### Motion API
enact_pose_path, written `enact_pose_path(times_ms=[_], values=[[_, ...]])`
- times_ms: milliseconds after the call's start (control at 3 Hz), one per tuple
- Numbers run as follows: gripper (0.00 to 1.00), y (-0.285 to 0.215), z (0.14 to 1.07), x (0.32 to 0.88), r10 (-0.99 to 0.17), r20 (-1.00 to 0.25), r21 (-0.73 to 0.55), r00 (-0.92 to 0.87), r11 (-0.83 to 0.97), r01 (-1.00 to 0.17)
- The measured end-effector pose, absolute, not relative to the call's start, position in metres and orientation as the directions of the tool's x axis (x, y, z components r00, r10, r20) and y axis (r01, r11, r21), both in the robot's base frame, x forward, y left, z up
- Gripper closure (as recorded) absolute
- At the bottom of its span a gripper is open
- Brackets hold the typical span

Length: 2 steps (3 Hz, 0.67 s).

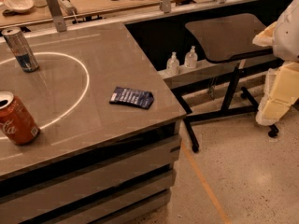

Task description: Move rxbar blueberry near coke can

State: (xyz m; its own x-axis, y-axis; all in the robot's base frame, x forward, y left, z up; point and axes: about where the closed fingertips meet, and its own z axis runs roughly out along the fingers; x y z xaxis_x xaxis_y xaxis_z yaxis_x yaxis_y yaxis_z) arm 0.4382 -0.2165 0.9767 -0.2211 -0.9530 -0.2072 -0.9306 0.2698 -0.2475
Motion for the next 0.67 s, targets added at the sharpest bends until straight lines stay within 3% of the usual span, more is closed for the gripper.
enact_pose_path(times_ms=[667], values=[[0.0,-0.196,0.98,0.443,-0.959,-0.235,-0.256,-0.158,0.218,-0.942]])
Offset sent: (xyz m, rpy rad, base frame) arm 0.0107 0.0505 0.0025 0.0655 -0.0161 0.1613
